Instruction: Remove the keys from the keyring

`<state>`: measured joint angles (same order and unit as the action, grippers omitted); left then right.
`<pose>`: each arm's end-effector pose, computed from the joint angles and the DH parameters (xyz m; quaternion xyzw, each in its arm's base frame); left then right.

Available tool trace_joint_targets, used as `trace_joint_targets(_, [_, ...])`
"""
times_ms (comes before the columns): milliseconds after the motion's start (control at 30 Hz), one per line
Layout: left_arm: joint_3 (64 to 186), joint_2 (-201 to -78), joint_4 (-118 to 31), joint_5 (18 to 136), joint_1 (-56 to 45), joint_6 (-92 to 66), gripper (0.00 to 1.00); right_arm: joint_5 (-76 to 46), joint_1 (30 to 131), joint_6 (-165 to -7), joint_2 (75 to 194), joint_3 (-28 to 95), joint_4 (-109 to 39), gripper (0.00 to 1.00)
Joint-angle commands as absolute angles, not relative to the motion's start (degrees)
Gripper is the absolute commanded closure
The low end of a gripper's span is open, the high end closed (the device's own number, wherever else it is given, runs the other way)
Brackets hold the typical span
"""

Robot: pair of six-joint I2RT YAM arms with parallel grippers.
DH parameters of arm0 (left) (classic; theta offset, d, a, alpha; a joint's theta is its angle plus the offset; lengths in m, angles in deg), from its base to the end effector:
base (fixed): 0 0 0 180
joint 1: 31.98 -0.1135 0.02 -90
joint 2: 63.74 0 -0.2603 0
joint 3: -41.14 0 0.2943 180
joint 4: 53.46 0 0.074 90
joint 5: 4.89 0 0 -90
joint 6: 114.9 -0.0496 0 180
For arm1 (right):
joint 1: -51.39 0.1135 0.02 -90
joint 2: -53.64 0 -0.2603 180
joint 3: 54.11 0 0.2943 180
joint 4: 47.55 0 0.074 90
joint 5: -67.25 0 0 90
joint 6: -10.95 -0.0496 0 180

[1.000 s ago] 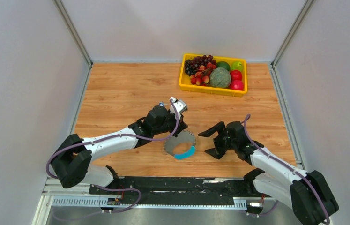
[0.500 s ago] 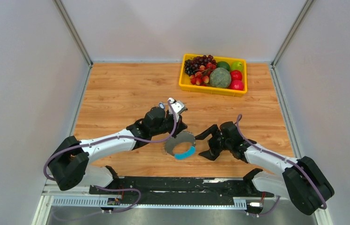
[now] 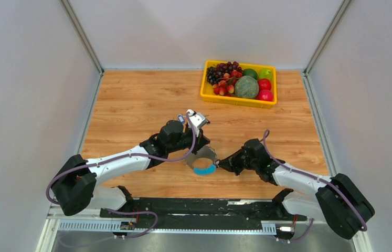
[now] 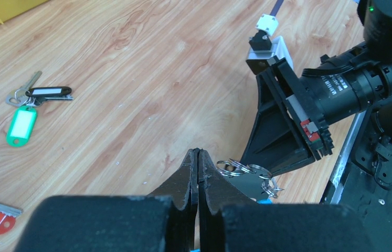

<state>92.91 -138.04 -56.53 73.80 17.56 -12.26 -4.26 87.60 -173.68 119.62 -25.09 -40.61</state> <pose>0.2113 -0.2627 0.2105 0.3111 0.7527 -0.3656 0.4505 0.1815 0.1524 0.0904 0.3883 0.8234 0.4129 0.0263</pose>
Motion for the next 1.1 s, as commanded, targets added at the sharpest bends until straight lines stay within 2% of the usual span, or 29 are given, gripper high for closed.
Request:
trace_joint_targets(0, [92.94, -136.53, -60.02, 73.28, 17.84, -12.69, 1.0, -7.76, 87.87, -175.62, 115.1, -26.08, -41.55, 1.0])
trace_joint_targets(433, [94.81, -140.12, -58.48, 73.52, 17.75, -12.52, 1.0, -27.82, 88.04, -160.13, 106.16, -12.75, -15.54, 1.0])
trace_joint_targets(833, [95.02, -140.63, -57.38, 75.95, 17.78, -11.71, 1.0, -42.55, 92.68, -144.54, 104.99, -3.61, -12.31, 1.0])
trace_joint_targets(900, [94.89, -140.41, -57.34, 76.99, 17.76, -11.56, 0.95, -42.38, 93.4, -138.39, 104.1, -2.87, -15.64, 1.0])
trace_joint_targets(933, [94.66, -140.05, -57.39, 77.61, 17.76, -11.42, 0.85, -41.48, 93.71, -134.2, 103.54, -2.76, -18.0, 1.0])
trace_joint_targets(967, [94.52, -139.86, -57.66, 77.8, 17.76, -11.44, 0.79, -40.62, 94.01, -131.31, 103.05, -2.53, -19.75, 1.0])
trace_joint_targets(1000, [94.05, -139.37, -57.98, 77.79, 17.77, -11.38, 0.67, -39.22, 94.16, -127.43, 102.47, -2.33, -21.43, 1.0])
trace_joint_targets(1067, [93.12, -138.54, -59.33, 77.25, 17.71, -11.37, 0.54, -35.82, 94.34, -121.08, 101.52, -1.75, -24.86, 1.0])
